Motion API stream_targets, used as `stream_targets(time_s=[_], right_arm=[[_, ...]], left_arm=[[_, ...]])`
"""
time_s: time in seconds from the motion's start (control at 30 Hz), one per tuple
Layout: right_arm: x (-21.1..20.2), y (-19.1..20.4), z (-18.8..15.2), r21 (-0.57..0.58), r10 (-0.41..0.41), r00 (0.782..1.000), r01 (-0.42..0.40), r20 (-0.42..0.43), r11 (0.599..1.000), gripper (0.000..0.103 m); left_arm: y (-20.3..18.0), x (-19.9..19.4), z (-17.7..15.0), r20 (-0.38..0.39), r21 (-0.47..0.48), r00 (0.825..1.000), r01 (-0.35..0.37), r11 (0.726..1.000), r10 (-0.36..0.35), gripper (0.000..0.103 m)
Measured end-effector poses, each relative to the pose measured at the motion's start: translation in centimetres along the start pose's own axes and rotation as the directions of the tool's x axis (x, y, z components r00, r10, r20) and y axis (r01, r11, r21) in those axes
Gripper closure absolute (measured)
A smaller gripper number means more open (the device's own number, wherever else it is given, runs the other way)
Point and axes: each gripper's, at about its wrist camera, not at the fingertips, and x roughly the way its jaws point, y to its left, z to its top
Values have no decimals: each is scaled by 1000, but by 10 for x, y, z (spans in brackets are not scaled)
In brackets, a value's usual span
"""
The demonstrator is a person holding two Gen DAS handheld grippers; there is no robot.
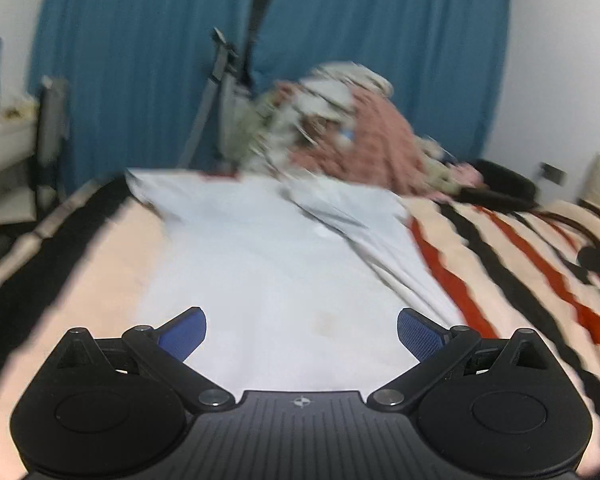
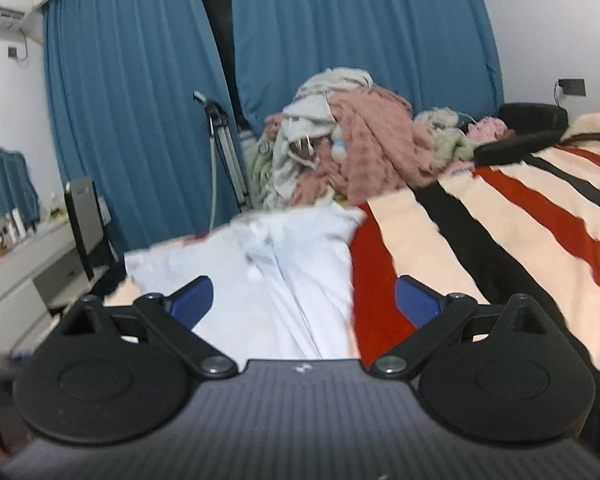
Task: Fold clothes
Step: 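Open the right gripper and withdraw it from the folded side, then grasp the other shirt side with the left gripper and fold it over the center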
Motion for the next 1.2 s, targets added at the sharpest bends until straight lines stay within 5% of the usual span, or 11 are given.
stream_targets(time_s=[0.2, 0.33, 0.53, 0.73, 0.9, 0.97, 1.03, 1.1, 1.2], right_arm=[[-37, -41, 6, 90, -45, 994, 36, 95, 995, 4], [-48, -70, 16, 151, -82, 981, 55, 177, 987, 4], [-41, -100, 10, 204, -157, 975, 123, 160, 971, 4], [-43, -117, 4, 279, -155, 976, 108, 151, 954, 4], [-37, -124, -1, 300, -180, 976, 136, 125, 944, 4], [-33, -126, -3, 299, -194, 974, 153, 114, 942, 4], [-30, -126, -4, 293, -208, 973, 171, 101, 941, 4], [-29, -125, -4, 281, -222, 970, 187, 98, 941, 4], [-30, -120, -5, 263, -230, 967, 195, 108, 945, 4]], left_arm=[[-37, 19, -17, -113, 84, 992, 60, 995, -50, 13], [-71, 26, -27, -176, 73, 971, 176, 982, -161, 24], [-140, 37, -47, -258, 81, 906, 366, 927, -335, 41], [-210, 50, -80, -335, 127, 823, 522, 843, -459, 43], [-239, 83, -107, -446, 132, 758, 582, 802, -476, 46], [-239, 92, -110, -451, 135, 765, 567, 813, -459, 60], [-233, 94, -108, -440, 127, 782, 541, 831, -441, 91], [-222, 88, -98, -428, 109, 784, 539, 835, -450, 100], [-205, 74, -83, -404, 78, 786, 539, 839, -468, 100]])
